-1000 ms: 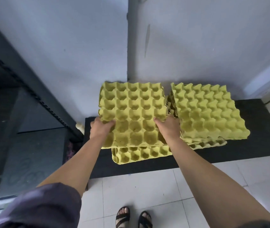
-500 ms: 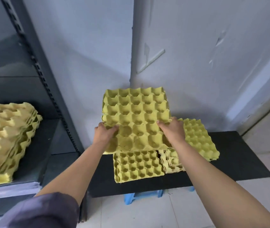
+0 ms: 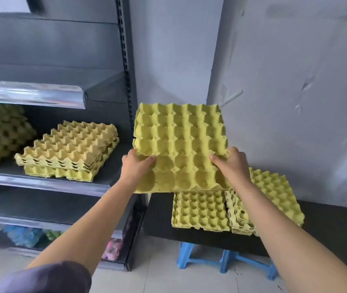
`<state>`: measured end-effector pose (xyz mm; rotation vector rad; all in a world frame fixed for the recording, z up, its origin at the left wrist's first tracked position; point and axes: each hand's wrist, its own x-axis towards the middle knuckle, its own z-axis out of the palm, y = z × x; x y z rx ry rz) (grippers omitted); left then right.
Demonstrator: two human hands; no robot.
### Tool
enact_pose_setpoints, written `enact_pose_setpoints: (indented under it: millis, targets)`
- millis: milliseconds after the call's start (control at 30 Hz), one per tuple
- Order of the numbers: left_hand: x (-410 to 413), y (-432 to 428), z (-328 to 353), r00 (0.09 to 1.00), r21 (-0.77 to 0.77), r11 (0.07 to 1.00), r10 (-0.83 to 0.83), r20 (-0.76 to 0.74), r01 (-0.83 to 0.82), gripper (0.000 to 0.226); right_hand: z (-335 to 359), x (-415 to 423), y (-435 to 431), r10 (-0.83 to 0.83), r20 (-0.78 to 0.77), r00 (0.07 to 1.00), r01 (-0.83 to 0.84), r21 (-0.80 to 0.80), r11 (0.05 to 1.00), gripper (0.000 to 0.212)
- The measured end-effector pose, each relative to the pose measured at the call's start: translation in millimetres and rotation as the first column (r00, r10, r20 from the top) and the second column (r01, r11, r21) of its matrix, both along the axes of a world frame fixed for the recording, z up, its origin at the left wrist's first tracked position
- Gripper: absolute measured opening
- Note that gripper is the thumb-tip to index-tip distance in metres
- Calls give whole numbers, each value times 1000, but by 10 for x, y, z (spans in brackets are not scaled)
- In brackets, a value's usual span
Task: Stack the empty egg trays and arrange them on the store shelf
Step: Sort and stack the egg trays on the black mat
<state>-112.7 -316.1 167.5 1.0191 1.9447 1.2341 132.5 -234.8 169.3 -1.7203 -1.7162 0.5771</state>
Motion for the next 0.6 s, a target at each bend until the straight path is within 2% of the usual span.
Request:
enact_pose_setpoints:
  millis: [167,267,433,600]
  targets:
    - [-376,-719,181,991,54,990,133,-31,-131,90,77,-518,-391,127,-59,990,-124,45,991,73]
    - [-624,-1113,260,987,102,985,146,-65,-139,65,46,-844,-594,181,-61,982,-178,51,983,62]
    - [-980,-1287,321,918,58,995,94,-386,-77,59,-338,-1199,-855,120,-199,972,-127,-20,992,57]
    - [-1377,-1308,247,905,17,999,-19,-424,30,62,-566,-1550,-1135,23,-265,964,-36,-42,998,55]
